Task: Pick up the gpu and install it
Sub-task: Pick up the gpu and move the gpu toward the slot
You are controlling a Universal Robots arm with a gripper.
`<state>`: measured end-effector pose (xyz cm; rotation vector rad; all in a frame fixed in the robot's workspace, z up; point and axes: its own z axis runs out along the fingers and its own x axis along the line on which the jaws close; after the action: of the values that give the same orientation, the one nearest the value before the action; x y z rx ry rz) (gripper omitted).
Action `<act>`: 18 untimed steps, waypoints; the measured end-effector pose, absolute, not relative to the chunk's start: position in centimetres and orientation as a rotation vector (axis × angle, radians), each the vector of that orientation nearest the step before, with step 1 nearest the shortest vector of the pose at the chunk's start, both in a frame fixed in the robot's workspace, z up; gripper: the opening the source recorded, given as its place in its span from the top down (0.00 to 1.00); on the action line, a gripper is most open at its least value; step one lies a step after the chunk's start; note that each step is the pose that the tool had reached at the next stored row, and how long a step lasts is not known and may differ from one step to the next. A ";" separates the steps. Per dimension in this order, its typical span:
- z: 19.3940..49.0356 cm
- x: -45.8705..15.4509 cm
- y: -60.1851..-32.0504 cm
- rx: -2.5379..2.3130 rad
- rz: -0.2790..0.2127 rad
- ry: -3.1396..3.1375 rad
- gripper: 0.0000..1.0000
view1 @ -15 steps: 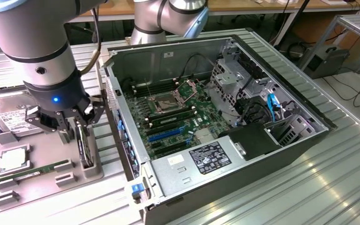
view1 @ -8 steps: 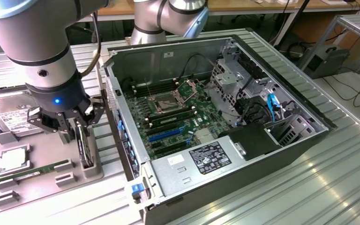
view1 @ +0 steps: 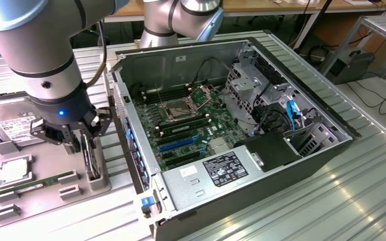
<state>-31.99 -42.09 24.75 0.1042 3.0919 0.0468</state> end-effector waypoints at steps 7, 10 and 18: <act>24.0 -32.0 -42.0 0.105 0.072 3.092 0.64; 23.9 -32.0 -42.0 0.105 0.072 3.092 0.64; 23.9 -32.0 -42.0 0.105 0.072 3.092 0.74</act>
<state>-31.99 -41.96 23.93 0.1050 3.0921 0.0721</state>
